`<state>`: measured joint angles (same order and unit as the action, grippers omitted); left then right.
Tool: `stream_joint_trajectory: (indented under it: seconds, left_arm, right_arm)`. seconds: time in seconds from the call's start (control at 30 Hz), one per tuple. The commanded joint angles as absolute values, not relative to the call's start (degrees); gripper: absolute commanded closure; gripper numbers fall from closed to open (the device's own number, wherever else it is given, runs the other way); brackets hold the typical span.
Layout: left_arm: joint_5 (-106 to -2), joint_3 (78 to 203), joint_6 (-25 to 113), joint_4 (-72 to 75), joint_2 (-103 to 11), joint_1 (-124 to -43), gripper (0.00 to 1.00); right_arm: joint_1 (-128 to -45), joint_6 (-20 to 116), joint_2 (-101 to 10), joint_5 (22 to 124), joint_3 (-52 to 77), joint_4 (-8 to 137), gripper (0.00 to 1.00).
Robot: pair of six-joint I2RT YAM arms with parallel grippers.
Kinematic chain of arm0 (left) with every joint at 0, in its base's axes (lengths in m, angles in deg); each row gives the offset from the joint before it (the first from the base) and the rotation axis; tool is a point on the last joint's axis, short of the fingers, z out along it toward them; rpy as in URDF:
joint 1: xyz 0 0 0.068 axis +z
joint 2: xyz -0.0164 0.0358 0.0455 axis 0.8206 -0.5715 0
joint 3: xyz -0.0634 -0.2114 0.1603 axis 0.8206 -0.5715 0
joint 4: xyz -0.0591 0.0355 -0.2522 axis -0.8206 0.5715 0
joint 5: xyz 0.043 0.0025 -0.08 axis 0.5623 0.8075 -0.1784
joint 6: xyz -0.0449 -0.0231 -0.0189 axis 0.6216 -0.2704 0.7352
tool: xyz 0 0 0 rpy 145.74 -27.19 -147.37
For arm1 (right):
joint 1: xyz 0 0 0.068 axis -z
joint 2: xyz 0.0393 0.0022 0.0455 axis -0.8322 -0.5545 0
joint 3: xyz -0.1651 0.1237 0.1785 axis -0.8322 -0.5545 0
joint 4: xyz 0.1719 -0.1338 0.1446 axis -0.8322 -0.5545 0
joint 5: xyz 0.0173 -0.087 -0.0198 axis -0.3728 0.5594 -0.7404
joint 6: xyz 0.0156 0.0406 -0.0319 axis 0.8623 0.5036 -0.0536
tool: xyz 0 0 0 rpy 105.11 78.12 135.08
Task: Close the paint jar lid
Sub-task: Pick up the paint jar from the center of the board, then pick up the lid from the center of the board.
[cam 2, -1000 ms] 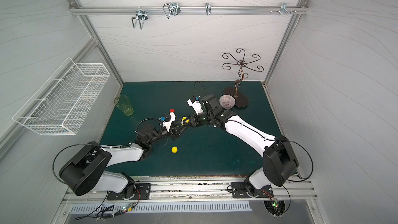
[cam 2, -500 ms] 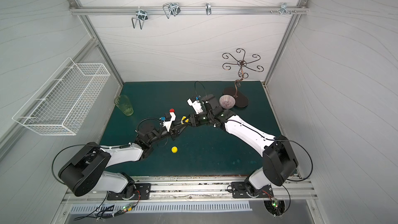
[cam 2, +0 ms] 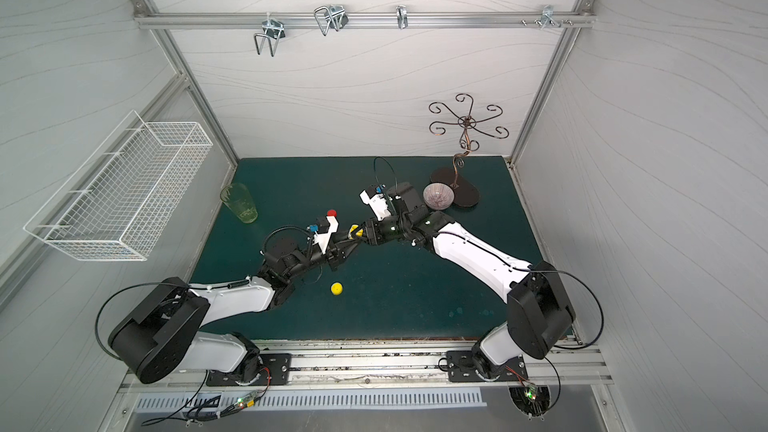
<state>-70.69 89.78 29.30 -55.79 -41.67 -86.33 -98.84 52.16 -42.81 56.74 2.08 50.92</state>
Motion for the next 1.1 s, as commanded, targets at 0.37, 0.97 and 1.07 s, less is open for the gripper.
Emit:
stream_joint_trajectory:
  seconds: [0.37, 0.97, 1.07]
  left_arm:
    - [-67.96, 90.1, 28.74, -65.66, -39.31, -86.69, 0.7]
    - [-62.15, 99.31, 28.12, -46.64, -29.25, -82.57, 0.7]
    - [-60.81, 99.09, 27.67, -44.15, -27.45, -82.48, 0.71]
  right_arm:
    - [-94.21, 47.17, -30.93, 57.45, 1.63, 43.21, 0.21]
    - [-106.64, 43.75, -32.84, 70.62, -20.83, 59.0, 0.2]
    - [-111.83, 42.64, -37.91, 75.76, -21.85, 65.7, 0.21]
